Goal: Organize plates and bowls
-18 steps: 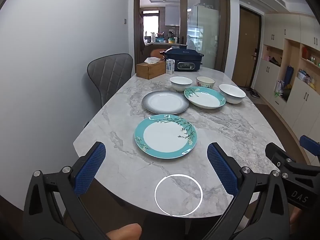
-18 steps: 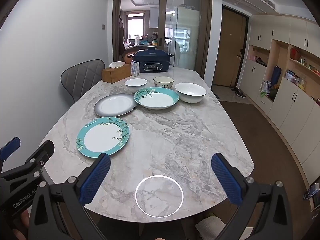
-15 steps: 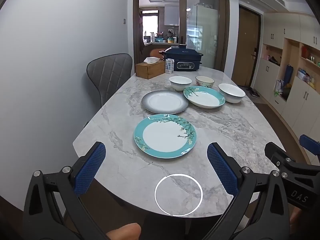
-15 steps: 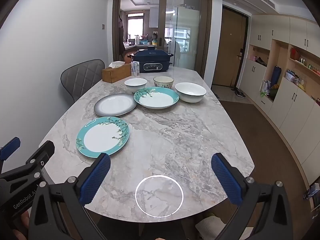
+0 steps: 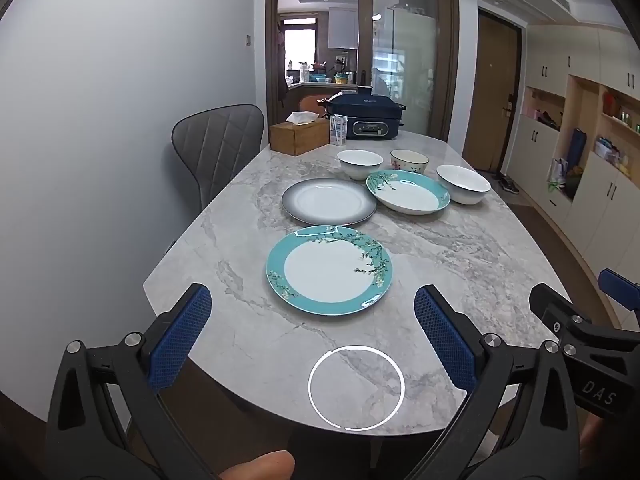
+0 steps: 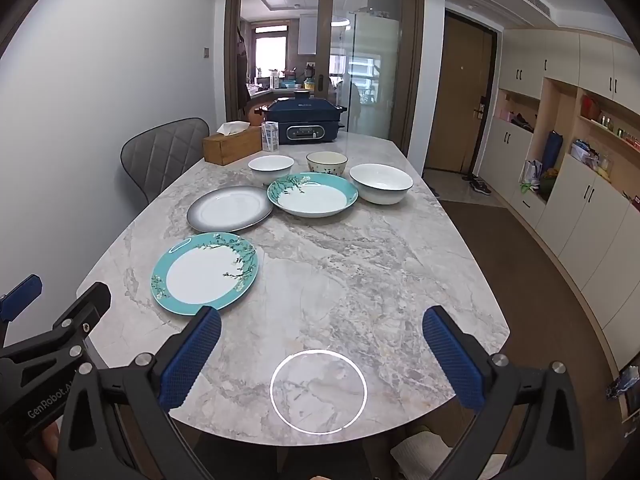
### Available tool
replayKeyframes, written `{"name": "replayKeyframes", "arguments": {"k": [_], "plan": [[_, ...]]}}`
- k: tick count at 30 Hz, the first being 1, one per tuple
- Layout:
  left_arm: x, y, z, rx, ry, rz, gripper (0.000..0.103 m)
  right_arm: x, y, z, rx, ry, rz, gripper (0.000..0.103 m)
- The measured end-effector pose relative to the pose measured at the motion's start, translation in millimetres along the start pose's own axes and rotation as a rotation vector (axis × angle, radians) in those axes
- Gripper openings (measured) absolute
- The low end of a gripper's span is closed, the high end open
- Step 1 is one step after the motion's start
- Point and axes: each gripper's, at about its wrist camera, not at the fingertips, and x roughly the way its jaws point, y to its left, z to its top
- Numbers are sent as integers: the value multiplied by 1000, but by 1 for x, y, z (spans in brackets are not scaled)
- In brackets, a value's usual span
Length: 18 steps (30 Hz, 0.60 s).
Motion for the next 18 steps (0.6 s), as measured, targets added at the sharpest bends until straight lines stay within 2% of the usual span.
{"name": "replayKeyframes", "arguments": {"k": [18], "plan": [[-2, 0, 2, 1, 4, -1, 103, 1, 0, 0, 0, 2, 0, 103]]}}
